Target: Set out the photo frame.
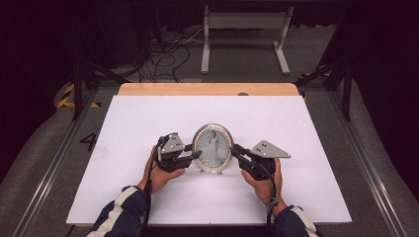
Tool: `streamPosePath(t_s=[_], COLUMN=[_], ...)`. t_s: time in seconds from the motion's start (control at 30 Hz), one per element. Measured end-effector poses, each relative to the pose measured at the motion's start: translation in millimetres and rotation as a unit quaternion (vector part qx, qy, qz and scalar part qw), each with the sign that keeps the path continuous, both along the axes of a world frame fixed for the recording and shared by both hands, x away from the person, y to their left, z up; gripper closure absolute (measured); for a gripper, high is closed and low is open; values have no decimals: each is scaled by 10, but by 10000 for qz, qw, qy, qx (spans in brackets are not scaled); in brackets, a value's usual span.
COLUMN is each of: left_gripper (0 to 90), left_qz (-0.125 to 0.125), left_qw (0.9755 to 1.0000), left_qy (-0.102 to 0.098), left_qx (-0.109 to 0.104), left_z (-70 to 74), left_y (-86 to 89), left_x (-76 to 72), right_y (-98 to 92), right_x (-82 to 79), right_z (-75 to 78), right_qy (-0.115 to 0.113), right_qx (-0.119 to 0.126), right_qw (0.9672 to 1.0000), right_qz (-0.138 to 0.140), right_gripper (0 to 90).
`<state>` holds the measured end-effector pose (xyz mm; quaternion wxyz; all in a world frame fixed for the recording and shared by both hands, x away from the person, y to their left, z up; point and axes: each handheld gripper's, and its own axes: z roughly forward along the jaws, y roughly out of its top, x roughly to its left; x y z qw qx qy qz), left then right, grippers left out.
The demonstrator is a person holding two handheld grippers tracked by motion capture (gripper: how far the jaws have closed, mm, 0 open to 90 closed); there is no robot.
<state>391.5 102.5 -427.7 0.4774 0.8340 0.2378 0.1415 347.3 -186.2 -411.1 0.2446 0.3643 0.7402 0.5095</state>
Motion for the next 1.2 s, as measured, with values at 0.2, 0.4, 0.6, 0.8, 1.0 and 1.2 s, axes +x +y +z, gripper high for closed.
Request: streamPosePath(t_s=[0.2, 0.4, 0.6, 0.8, 1.0, 1.2], left_gripper=[658, 655, 643, 637, 649, 652], left_qz=[25, 61, 72, 41, 55, 46], left_qw=[10000, 9999, 9995, 9991, 9990, 9989], left_qy=[-15, -72, -241, -327, -352, -373], left_qx=[38, 51, 170, 247, 264, 287], left_z=[4, 0, 17, 22, 21, 25], left_y=[1, -7, -12, 42, 38, 44], left_x=[-13, -27, -74, -125, -130, -132], right_y=[-3, -1, 7, 21, 16, 19], right_x=[38, 40, 10, -15, -19, -14], right_z=[6, 11, 11, -27, -39, -34], right_qy=[21, 23, -61, -66, -23, -35], right_qx=[-22, -57, -248, -487, -553, -602], right_qw=[10000, 10000, 9997, 9988, 9984, 9981], right_qz=[60, 60, 62, 91, 117, 128], right_gripper=[788, 786, 787, 794, 802, 807])
